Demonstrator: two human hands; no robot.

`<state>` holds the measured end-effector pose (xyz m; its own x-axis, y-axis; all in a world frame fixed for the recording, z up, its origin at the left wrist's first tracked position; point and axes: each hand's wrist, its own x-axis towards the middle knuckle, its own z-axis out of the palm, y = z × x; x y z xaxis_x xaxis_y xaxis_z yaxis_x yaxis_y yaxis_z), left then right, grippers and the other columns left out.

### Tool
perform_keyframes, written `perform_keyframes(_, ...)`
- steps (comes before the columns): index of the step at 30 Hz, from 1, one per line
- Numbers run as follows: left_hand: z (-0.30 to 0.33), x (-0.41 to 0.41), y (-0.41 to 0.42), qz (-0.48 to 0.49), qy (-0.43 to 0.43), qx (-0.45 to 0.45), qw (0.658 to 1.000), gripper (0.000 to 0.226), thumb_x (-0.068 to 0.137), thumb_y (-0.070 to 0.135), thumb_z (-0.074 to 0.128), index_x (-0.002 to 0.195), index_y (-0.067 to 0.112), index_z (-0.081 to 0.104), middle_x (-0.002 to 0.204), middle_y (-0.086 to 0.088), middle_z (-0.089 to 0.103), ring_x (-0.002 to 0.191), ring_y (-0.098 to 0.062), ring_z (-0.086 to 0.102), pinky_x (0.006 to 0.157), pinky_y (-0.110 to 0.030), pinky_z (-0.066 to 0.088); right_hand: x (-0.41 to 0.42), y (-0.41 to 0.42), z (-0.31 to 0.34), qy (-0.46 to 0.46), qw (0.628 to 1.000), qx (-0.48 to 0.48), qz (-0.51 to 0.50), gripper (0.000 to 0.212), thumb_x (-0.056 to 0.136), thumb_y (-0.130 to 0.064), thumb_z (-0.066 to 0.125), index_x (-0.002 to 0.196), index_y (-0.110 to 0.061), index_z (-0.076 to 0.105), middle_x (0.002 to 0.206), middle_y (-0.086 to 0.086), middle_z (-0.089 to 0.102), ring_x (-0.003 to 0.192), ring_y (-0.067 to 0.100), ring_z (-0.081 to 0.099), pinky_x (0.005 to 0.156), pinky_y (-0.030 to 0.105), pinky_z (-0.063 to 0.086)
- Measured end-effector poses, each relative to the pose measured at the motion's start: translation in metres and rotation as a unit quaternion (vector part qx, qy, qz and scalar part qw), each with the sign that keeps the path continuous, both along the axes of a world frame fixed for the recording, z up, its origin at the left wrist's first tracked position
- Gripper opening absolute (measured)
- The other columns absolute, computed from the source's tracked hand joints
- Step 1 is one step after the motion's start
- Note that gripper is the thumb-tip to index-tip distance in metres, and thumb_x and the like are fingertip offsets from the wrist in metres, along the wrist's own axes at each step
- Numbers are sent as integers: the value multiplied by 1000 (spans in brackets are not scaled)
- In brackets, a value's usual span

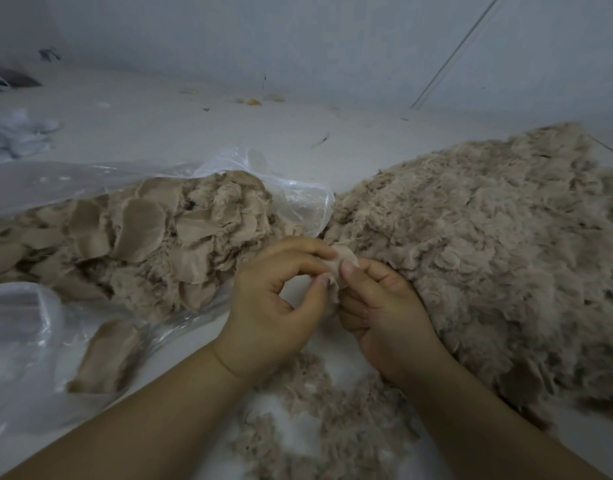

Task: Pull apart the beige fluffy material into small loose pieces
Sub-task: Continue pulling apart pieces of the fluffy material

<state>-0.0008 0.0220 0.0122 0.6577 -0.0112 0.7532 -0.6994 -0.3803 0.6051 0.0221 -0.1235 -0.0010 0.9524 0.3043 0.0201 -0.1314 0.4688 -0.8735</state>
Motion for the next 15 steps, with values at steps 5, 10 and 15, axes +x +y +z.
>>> perform_keyframes(5, 8, 1, 1, 0, 141, -161, 977, 9, 83, 14, 65, 91, 10, 65, 84, 0, 67, 74, -15, 61, 66, -24, 52, 0, 1, -2, -5, 1000, -27, -12, 15, 83, -25, 66, 78, -13, 73, 62, 5, 39, 39, 3, 27, 37, 16, 26)
perform_keyframes(10, 13, 7, 1, -80, 335, -182, 921, 14, 80, 25, 73, 88, 13, 73, 73, -1, 69, 64, -11, 63, 56, -23, 51, -5, 2, -3, -81, 992, -99, 18, 19, 86, -29, 65, 71, -21, 72, 56, -3, 58, 42, 3, 45, 42, 15, 37)
perform_keyframes(15, 11, 9, 4, -58, 349, -260, 898, 23, 87, 12, 68, 64, 10, 69, 62, -14, 61, 53, -22, 54, 47, -25, 44, -4, 1, -3, -68, 991, -113, 3, 14, 85, -25, 68, 76, -16, 74, 53, -2, 54, 39, 3, 37, 40, 16, 33)
